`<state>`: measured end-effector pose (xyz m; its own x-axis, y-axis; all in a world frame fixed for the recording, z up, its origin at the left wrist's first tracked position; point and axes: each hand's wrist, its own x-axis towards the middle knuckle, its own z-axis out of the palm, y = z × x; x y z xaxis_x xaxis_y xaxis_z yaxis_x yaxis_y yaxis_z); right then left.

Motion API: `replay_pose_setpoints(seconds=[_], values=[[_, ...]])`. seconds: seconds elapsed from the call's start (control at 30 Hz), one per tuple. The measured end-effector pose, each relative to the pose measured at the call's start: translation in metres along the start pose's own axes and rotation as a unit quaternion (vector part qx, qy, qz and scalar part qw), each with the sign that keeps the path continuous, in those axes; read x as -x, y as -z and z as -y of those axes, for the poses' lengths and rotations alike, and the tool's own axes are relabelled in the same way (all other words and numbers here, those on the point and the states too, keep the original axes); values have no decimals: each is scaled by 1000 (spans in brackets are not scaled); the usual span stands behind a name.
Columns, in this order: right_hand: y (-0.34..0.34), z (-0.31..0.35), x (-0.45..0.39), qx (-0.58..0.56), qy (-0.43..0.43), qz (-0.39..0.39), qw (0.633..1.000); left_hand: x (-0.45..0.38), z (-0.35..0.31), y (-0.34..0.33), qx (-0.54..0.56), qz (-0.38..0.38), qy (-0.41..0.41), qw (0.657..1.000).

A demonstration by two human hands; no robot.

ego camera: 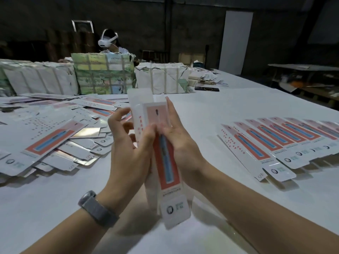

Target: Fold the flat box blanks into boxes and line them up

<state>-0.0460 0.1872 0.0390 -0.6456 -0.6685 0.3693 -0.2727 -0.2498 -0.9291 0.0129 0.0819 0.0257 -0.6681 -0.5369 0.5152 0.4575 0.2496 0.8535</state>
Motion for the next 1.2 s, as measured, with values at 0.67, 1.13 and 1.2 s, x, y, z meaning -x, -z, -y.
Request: replay_pose_setpoints(seconds=[0.67, 1.13, 1.2], values=[[13, -1, -6, -34, -11, -35, 999, -2, 2, -1, 49, 95, 6, 994], [26, 2, -14, -121, -1, -103, 987, 1, 0, -5, 60, 122, 64, 989], [26, 3, -14, -96, -5, -88, 992, 1, 0, -5, 62, 118, 77, 988]])
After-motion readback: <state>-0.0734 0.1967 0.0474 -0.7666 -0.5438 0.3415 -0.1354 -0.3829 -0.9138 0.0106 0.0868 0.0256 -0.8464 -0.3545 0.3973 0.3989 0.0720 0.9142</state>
